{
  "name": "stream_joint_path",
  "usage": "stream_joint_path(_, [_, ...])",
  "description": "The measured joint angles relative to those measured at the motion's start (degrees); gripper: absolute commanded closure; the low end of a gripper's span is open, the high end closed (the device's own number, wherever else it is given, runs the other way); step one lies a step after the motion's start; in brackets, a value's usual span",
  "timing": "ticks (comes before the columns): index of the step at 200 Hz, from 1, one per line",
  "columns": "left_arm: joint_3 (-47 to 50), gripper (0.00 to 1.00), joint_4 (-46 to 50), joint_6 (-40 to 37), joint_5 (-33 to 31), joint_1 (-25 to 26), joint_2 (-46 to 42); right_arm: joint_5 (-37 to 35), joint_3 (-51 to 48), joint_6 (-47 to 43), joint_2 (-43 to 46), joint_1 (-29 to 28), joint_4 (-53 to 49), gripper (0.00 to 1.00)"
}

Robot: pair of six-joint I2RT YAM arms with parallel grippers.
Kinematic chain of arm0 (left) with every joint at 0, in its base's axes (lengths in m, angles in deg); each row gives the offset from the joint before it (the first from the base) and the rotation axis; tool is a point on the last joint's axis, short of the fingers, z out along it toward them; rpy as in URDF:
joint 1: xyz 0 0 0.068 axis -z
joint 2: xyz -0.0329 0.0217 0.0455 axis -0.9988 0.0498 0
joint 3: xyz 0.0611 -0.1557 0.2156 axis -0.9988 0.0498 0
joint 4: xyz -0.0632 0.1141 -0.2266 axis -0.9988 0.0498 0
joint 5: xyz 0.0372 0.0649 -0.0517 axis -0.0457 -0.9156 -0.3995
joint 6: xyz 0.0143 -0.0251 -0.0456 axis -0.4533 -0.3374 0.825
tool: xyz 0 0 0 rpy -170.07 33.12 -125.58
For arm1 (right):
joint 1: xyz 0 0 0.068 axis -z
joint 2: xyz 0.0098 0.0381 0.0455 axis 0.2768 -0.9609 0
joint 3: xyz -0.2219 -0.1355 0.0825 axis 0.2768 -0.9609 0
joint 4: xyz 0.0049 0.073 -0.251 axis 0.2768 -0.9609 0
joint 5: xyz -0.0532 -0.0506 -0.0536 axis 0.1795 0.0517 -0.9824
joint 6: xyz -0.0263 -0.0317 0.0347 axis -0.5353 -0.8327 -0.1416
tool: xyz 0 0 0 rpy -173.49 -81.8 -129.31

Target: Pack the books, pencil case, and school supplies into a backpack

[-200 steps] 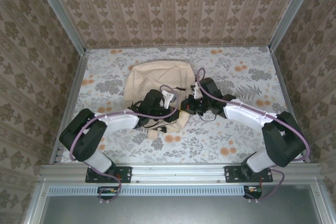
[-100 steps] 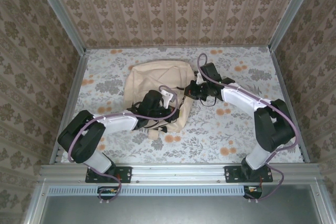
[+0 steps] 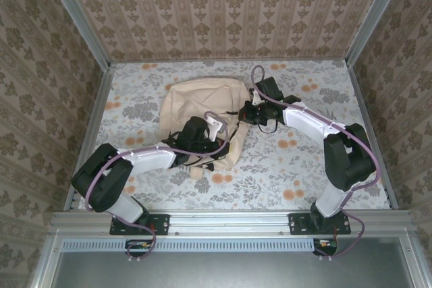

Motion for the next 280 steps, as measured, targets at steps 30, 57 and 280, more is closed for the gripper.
stream_joint_path(30, [0.26, 1.00, 0.90, -0.74, 0.22, 0.00, -0.39, -1.40, 1.14, -0.07, -1.42, 0.66, -0.31, 1.00])
stream_joint_path(57, [0.26, 0.87, 1.92, -1.09, 0.20, -0.02, -0.96, -1.53, 2.56, -0.24, -3.08, 1.49, -0.20, 1.00])
stream_joint_path(280, [4.94, 0.00, 27.08, 3.67, -41.07, -47.04, -25.51, -46.90, -25.20, -19.93, 27.39, 14.21, 14.34, 0.00])
